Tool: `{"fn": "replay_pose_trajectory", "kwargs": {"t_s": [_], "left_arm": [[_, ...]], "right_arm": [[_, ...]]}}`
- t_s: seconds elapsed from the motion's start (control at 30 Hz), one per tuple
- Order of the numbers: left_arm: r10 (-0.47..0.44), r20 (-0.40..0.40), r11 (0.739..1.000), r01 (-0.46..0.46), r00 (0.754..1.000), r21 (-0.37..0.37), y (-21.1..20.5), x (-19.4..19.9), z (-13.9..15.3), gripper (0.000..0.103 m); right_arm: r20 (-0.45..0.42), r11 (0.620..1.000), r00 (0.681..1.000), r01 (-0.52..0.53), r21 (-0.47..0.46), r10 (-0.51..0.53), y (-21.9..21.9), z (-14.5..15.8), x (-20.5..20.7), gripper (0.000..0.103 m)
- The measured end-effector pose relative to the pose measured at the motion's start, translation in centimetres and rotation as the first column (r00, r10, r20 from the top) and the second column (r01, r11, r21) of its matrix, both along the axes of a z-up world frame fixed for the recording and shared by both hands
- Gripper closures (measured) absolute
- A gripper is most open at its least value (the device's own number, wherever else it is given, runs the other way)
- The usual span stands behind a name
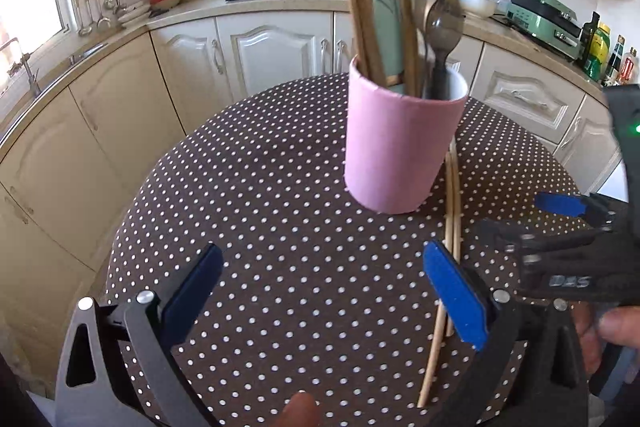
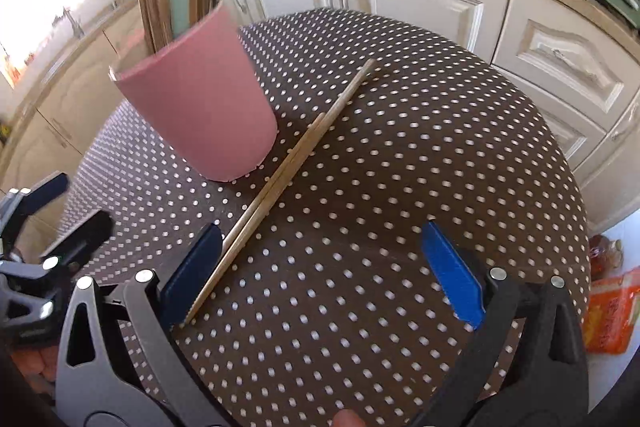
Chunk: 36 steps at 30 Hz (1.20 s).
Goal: Organize utensils
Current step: 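Move both tools down toward the two remaining chopsticks on the table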
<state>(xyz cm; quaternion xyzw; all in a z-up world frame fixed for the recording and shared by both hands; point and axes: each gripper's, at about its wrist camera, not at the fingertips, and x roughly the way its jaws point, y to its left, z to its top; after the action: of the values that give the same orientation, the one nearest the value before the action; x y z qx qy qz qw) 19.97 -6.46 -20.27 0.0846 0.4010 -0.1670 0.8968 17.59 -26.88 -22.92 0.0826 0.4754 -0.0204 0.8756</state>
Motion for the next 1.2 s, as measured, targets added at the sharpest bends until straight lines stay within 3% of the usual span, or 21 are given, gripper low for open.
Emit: {"fn": "replay_pose_trajectory", "kwargs": {"t_s": [0.13,0.4,0.6,0.87,1.0,1.13,1.2], "left_arm": [[0.002,-0.008,1.0,-0.002,1.0,-0.005,0.4,0.2,-0.2,0.004],[0.012,-0.022,1.0,-0.012,1.0,-0.018,0.8,1.3,-0.6,0.004],[0.021,-0.031,0.999,-0.022,0.999,-0.029,1.3,1.7,-0.9,0.004],[0.037,-0.042,0.998,-0.038,0.998,-0.04,2.2,2.0,-1.3,0.004],[0.051,-0.048,0.997,-0.054,0.998,-0.056,3.1,2.1,-1.5,0.004],[0.062,-0.053,0.996,-0.066,0.997,-0.06,3.5,2.4,-1.7,0.004],[0.064,-0.056,0.995,-0.068,0.996,-0.07,3.6,2.4,-1.6,0.004]], "right_arm": [[-0.054,0.997,0.998,0.014,-0.074,-0.018,0.8,-1.6,0.8,0.006],[-0.099,0.99,0.993,0.054,-0.128,-0.067,0.8,-2.1,2.5,0.006],[-0.052,0.994,0.993,0.108,-0.012,-0.108,0.2,-0.8,2.5,0.006],[-0.108,0.993,0.989,0.091,-0.079,-0.1,1.1,-1.5,3.5,0.006],[-0.129,0.984,0.987,0.073,-0.161,-0.095,1.5,-1.4,3.8,0.006],[-0.149,0.991,0.981,0.118,-0.069,-0.127,1.1,-1.7,4.2,0.006],[-0.154,0.989,0.979,0.121,-0.09,-0.134,1.3,-2.1,4.7,0.006]]}}
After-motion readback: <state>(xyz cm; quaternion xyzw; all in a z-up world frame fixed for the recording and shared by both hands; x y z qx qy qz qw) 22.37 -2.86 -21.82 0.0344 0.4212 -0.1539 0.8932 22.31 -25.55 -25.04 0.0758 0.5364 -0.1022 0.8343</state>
